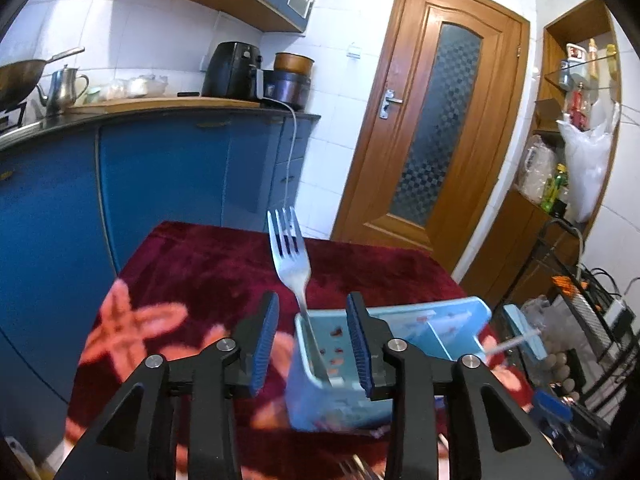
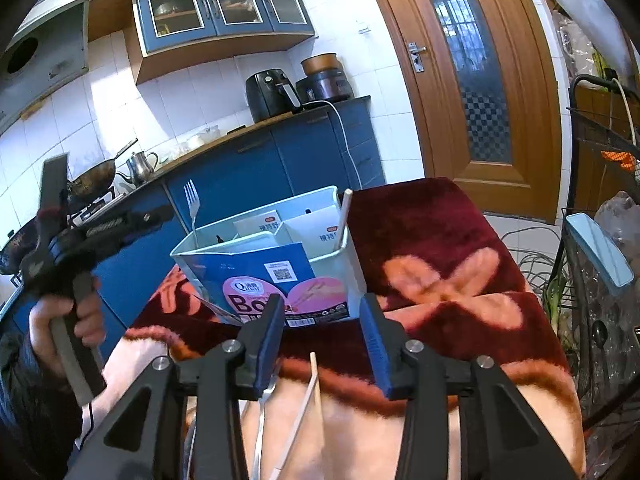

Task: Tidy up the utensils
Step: 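Open the right tool to drop the white chopstick into the blue caddy, then lower the fork into the blue caddy and open the left tool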

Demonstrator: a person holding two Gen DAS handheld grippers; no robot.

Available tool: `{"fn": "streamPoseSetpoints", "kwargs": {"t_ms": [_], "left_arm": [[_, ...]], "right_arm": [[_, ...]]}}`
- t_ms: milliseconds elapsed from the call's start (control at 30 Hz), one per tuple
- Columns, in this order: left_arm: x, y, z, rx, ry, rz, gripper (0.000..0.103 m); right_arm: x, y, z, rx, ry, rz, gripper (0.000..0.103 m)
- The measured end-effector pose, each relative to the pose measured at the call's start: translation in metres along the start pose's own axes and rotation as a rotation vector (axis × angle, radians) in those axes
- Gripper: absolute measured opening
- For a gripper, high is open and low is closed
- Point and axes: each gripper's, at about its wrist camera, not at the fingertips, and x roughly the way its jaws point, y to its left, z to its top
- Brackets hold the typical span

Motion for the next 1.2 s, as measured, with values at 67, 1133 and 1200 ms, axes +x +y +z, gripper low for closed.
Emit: {"fn": "streamPoseSetpoints", "kwargs": {"t_ms": [67, 1133, 1200], "left_arm": [[0.011, 0.003, 0.007, 0.000, 0.005, 0.017, 0.039], [0.039, 0.031, 0.025, -0.125, -0.016, -0.220, 0.017], [0.040, 0.039, 0.026, -0.160, -0.023, -0.215, 0.012]], "right_arm": [[0.001, -0.001, -0.001, -0.007, 0.005, 0.000, 0.044], [0.013, 0.002, -0.006, -0.021, 0.037, 0.003, 0.046], [0.013, 0.003, -0.006, -0.022, 0.038, 0.005, 0.046]]}}
